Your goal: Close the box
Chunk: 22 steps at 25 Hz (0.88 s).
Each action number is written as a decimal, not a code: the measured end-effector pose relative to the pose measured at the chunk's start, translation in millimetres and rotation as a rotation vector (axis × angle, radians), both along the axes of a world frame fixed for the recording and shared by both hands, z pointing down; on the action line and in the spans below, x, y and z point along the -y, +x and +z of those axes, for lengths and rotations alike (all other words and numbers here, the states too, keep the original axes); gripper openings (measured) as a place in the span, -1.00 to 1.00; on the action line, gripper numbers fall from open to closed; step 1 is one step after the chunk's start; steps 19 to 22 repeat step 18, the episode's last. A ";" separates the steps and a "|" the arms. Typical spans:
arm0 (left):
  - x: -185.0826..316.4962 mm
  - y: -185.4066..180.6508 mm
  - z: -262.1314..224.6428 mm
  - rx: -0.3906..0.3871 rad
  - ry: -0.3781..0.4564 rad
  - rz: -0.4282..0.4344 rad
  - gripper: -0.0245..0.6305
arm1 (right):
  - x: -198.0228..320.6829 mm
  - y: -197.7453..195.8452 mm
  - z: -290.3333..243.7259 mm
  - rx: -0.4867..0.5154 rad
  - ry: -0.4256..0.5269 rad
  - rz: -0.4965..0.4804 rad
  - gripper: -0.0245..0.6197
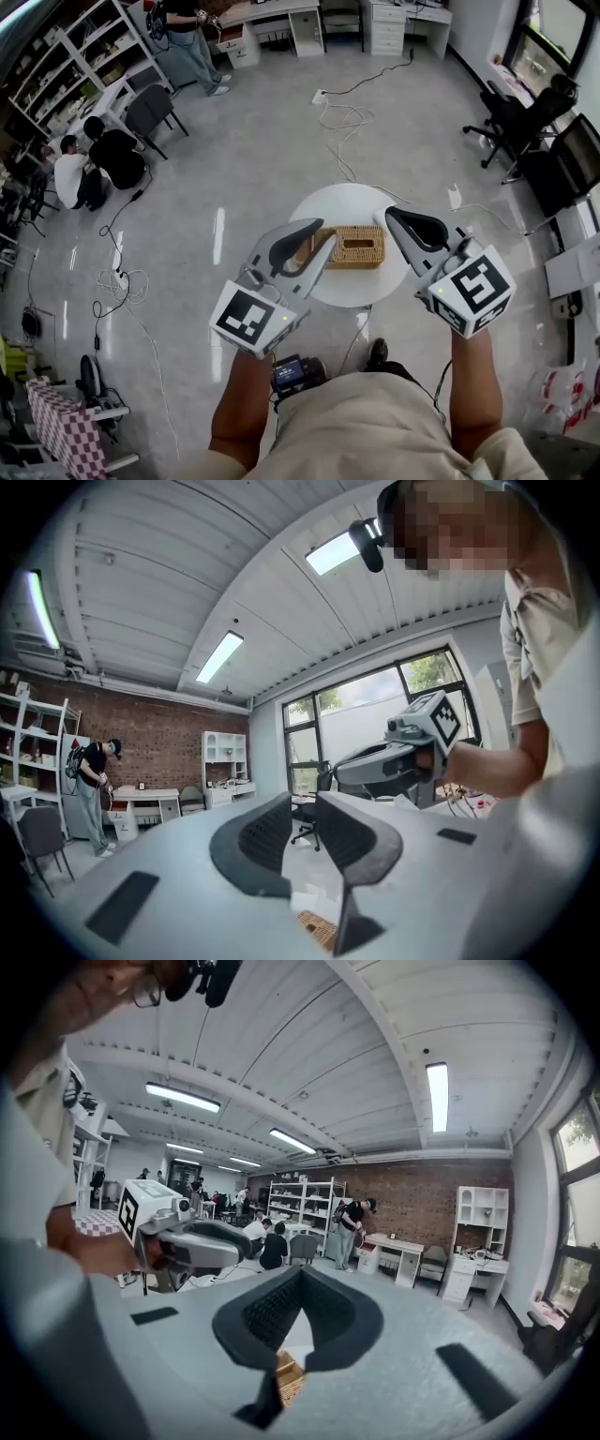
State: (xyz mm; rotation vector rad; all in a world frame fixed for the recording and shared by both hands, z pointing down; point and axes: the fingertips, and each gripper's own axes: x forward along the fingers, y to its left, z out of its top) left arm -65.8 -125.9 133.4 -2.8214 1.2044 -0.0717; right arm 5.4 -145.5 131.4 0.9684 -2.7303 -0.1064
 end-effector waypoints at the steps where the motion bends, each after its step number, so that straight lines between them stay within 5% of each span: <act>1: -4.6 -0.2 -3.8 -0.001 0.008 0.002 -0.69 | -5.6 -0.5 -4.2 -0.002 0.006 -0.002 -0.95; 22: -68.0 3.5 -25.6 -0.005 0.067 0.028 -0.71 | -71.9 7.8 -31.6 -0.032 0.061 0.020 -0.95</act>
